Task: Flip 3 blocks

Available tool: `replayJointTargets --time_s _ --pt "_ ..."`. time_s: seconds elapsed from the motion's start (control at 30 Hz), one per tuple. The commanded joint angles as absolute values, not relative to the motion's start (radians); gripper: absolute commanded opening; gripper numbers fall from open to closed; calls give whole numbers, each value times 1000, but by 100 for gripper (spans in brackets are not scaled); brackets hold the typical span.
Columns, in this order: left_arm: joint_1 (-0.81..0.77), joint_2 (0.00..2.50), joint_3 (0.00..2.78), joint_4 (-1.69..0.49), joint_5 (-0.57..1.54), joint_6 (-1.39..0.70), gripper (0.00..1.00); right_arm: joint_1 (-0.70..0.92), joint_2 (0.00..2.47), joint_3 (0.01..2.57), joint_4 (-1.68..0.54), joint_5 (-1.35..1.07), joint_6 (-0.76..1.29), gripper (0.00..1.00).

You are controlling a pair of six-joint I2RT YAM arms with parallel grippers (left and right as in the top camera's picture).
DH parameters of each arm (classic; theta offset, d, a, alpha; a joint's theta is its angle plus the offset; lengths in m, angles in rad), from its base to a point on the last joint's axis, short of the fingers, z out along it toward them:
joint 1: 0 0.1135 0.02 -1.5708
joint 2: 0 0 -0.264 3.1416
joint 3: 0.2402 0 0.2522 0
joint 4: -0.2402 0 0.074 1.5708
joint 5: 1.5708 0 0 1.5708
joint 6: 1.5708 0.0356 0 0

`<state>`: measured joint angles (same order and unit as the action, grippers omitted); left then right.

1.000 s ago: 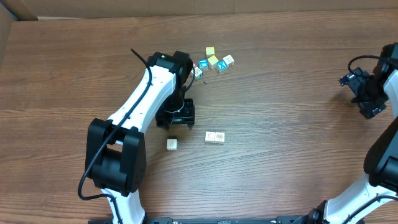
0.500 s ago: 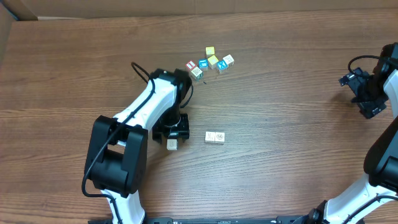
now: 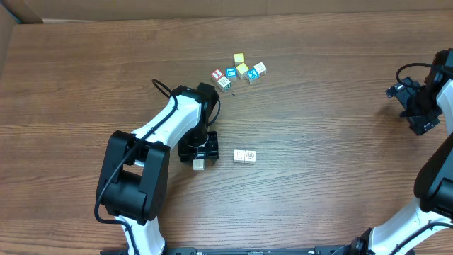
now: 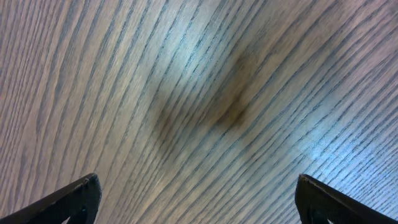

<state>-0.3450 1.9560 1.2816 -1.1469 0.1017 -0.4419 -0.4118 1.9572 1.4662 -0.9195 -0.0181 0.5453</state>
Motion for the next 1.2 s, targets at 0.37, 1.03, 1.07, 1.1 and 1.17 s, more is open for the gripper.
replayJointTargets --time_s 0.37,1.03,1.07,1.1,1.17 --pt "-271 1935 1314 -1052 192 -450 54 -412 1960 1481 -917 -8 542 100" --pt "-186 1835 1417 -1201 37 -445 39 -412 1960 1481 -917 -8 542 100" --pt "-186 1836 1405 -1214 32 -445 21 -412 1960 1481 -917 -8 542 100" --pt "-187 1836 1384 -1219 33 -445 5 -412 1960 1481 -917 -8 542 100" --pt "-194 1837 1334 -1214 33 -445 4 -412 1960 1481 -917 -8 542 100"
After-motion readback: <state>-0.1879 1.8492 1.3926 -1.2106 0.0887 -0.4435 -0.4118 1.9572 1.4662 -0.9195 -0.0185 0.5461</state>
